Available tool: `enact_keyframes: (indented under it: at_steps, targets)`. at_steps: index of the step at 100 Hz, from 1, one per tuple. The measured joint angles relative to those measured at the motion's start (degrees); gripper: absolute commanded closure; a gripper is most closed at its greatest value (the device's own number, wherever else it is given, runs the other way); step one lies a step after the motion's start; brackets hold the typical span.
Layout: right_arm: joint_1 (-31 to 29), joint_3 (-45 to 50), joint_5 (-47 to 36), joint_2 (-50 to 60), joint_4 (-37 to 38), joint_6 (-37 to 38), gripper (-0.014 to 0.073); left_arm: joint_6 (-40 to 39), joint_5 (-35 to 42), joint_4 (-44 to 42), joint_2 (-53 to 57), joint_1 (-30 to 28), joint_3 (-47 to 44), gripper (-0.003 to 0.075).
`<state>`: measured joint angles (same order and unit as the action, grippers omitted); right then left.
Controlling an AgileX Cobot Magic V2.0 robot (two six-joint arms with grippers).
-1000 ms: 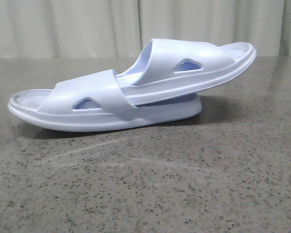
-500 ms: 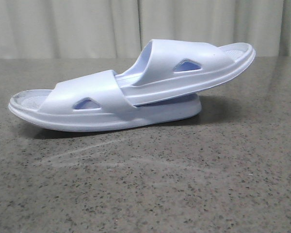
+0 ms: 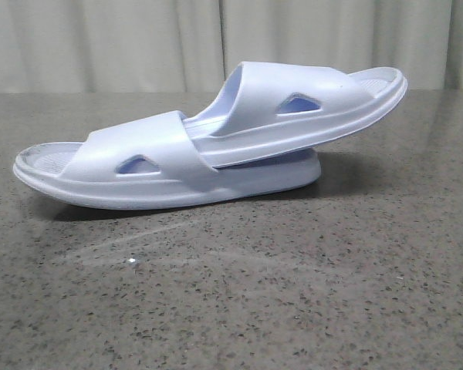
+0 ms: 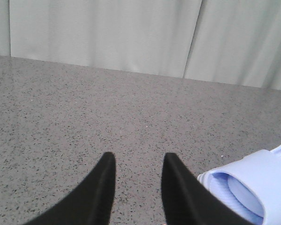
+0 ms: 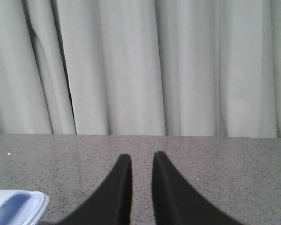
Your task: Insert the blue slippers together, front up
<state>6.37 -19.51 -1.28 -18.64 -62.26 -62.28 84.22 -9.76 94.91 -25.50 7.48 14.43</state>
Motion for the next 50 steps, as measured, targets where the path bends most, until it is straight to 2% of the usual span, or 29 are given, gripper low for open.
enact_keyframes:
  at_steps: [3,50]
  targets:
    - [0.00,0.00,-0.02,0.00,0.00,0.00,0.0701,0.00,0.00,0.00,0.00,0.00,0.00,0.0705]
    - [0.00,0.00,-0.12,0.00,0.03,0.00,0.0701,0.00,0.00,0.00,0.00,0.00,0.00,0.0704]
